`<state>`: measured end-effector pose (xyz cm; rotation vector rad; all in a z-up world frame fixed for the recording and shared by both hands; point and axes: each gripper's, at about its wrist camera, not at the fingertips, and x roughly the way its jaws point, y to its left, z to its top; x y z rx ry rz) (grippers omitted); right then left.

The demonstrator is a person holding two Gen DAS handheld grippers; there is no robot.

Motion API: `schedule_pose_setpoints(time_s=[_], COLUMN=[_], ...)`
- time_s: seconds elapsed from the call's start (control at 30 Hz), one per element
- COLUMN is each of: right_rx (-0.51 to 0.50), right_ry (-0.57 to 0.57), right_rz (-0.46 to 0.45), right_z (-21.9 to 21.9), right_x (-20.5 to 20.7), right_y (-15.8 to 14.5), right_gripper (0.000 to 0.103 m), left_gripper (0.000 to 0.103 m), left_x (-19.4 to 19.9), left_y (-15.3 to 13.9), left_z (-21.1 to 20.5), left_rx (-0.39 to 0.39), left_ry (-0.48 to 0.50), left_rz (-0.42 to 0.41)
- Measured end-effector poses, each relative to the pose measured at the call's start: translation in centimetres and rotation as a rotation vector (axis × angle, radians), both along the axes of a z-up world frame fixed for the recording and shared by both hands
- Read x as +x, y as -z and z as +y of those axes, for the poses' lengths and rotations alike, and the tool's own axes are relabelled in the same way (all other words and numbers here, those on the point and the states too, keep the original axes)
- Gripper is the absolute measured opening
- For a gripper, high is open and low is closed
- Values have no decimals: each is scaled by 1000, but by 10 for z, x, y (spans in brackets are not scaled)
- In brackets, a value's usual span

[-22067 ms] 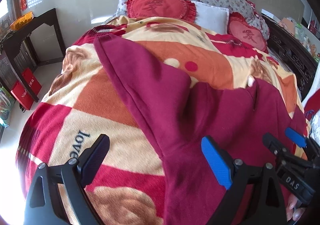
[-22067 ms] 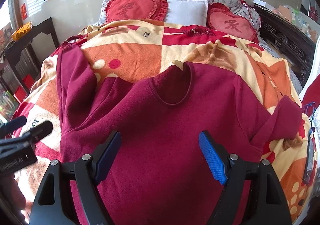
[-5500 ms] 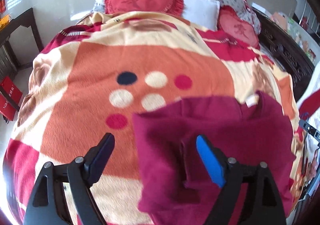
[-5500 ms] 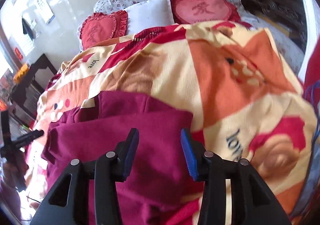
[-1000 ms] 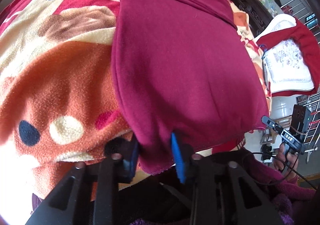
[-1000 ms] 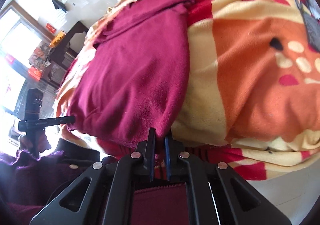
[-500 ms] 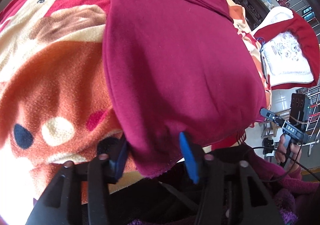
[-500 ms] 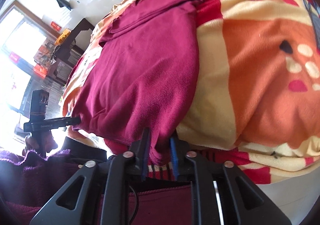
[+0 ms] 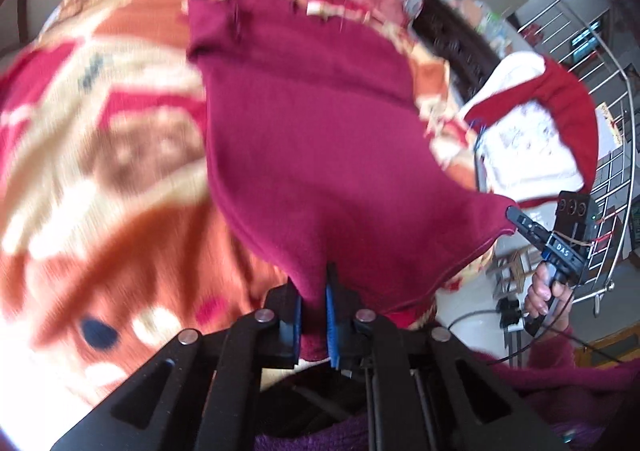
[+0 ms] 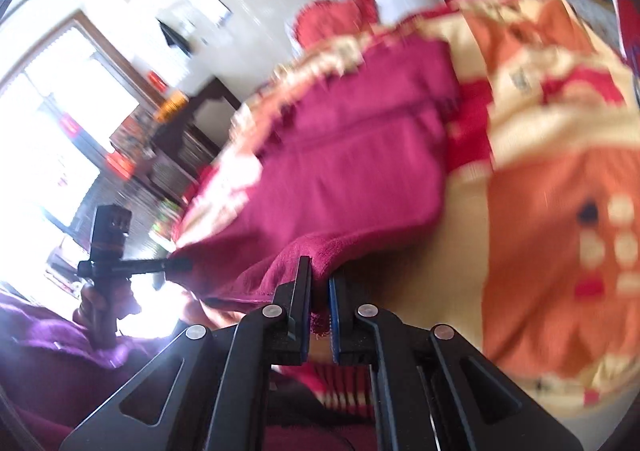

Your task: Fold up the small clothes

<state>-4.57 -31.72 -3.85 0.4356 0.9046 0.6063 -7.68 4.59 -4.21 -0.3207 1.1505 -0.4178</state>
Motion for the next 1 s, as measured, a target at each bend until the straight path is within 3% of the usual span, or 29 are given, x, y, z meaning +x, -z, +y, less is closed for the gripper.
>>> schedule_pose_setpoints(time_s=[0.17,0.37,0.6,0.83,0.93,1.0], right_rx=[-25,-51,-125,-145,-125,-93], right_ry=[15,70,150,201,219,212], right_rz=[-103,-149,-126,-30,32,48], right_z=[8,16,26,33,30,24], right_x=[49,123,220,307,337,343], right_y=[-26,-39,-36,6,28,32], right_gripper=[0,0,0,0,0,2], left_gripper=[10,10,10,10,15,28], left_x=[40,125,236,318,334,337], left_y=[-39,-57,-29,20,31,31], left_z=[14,15,13,22,20,20], left_rx=[-35,17,55,53,47,31], left_ry=[-19,-46,-111,-191,-167,-132], left_rz=[-85,-160,-137,-74,-89,-82])
